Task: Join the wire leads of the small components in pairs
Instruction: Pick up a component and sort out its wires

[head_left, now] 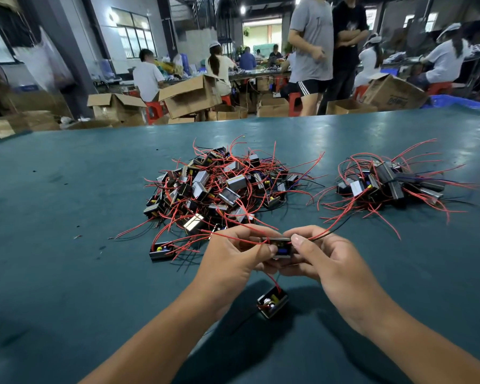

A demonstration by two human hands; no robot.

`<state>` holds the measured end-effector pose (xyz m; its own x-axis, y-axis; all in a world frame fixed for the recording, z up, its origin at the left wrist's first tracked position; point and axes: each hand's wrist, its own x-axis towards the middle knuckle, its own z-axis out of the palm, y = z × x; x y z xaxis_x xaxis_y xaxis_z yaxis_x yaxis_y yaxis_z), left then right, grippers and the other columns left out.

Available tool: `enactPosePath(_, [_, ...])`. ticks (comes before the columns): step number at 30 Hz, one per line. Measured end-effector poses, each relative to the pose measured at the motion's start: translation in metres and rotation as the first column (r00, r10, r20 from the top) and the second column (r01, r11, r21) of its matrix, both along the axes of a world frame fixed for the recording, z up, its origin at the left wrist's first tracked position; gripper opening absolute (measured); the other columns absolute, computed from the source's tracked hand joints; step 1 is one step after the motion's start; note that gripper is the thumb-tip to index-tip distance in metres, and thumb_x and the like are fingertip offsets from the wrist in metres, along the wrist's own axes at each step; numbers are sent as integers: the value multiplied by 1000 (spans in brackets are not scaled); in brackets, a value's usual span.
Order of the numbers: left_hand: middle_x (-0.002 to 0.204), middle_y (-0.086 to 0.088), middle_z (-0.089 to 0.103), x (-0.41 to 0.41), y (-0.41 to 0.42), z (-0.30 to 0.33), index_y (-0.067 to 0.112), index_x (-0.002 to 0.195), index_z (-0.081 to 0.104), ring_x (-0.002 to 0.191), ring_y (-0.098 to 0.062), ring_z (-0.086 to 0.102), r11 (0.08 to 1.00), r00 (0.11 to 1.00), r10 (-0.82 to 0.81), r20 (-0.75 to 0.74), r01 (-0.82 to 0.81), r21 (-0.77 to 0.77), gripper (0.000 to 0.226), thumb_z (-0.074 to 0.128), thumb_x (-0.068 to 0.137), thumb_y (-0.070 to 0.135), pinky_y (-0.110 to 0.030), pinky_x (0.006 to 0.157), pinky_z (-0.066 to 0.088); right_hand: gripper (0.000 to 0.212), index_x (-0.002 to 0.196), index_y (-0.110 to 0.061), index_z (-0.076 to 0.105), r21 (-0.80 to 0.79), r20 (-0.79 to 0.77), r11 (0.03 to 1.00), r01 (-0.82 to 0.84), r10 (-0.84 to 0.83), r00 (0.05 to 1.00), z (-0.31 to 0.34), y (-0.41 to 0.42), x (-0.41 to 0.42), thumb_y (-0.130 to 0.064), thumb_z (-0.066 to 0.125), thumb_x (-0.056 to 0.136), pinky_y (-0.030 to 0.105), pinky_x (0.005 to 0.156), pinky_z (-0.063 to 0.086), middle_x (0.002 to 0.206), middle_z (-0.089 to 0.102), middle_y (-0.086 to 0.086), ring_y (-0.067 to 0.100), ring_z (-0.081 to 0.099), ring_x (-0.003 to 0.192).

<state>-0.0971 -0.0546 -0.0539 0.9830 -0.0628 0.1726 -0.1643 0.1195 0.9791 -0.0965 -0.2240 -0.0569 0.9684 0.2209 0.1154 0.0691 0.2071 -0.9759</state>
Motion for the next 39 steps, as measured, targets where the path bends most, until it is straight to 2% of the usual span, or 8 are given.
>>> enactPosePath(5, [93, -13, 76, 0, 1, -3, 3, 107, 73, 77, -21, 73, 997, 997, -76, -10, 75, -18, 26, 76, 81, 3, -25, 72, 57, 37, 95, -2, 68, 20, -22, 999, 33, -33, 999, 1, -1, 3, -35, 63, 79, 29, 63, 59, 82, 74, 15, 22, 68, 67])
enactPosePath(9, [107, -6, 76, 0, 3, -3, 13, 116, 71, 100, -20, 73, 980, 989, -104, 105, 83, 182, 37, 81, 80, 8, -28, 88, 56, 29, 92, -7, 70, 42, -33, 997, 64, -63, 997, 2, -6, 4, -31, 66, 77, 27, 61, 59, 80, 72, 12, 18, 65, 66])
enactPosePath(15, [99, 2, 74, -6, -6, -4, 22, 108, 69, 90, -21, 72, 927, 947, -42, 319, -82, 367, 42, 88, 72, 30, -43, 83, 60, 18, 106, -7, 69, 173, -198, 980, -97, 131, 971, 0, -3, 2, -13, 60, 91, 26, 62, 58, 94, 72, 18, 17, 68, 67])
enactPosePath(22, [104, 9, 61, 0, 7, 2, 22, 115, 62, 89, -11, 63, 846, 939, -21, 343, -167, 507, 39, 75, 84, 3, -33, 81, 55, 18, 103, -7, 69, 198, -174, 980, -5, 40, 984, 7, -12, 9, -5, 57, 90, 31, 67, 61, 89, 72, 16, 23, 68, 69])
enactPosePath(27, [86, 12, 62, -3, 15, 11, 19, 99, 67, 73, -7, 56, 748, 945, -52, 322, -177, 640, 12, 70, 91, 11, -23, 70, 47, 24, 111, -14, 74, 131, -205, 990, -47, 73, 976, 7, -19, 15, -12, 57, 95, 28, 66, 60, 76, 60, 2, 13, 58, 66])
enactPosePath(31, [61, 7, 54, -9, 26, 25, 13, 87, 64, 50, -8, 43, 886, 956, -293, 22, 263, 382, 8, 64, 95, 13, -17, 48, 36, 18, 107, -4, 69, 80, -220, 997, -19, 37, 975, 6, -27, 22, -7, 58, 93, 25, 58, 58, 77, 61, 6, 13, 60, 62])
enactPosePath(34, [61, 2, 54, -9, 41, 31, 14, 81, 63, 50, -8, 43, 666, 862, -482, -160, 479, 572, 18, 67, 95, 25, -18, 48, 35, 8, 97, -5, 66, -65, -151, 997, 42, -52, 987, 3, -35, 28, -4, 60, 92, 24, 53, 53, 74, 63, 9, 14, 58, 59])
enactPosePath(39, [68, 13, 56, -8, 36, 22, 24, 80, 58, 61, -3, 49, 342, 925, -353, -137, 264, 902, 41, 76, 77, 61, -27, 58, 40, 8, 94, -17, 74, -536, 34, 843, -41, 70, 997, 0, -50, 33, -12, 69, 90, 14, 64, 49, 81, 75, 2, 6, 64, 67])
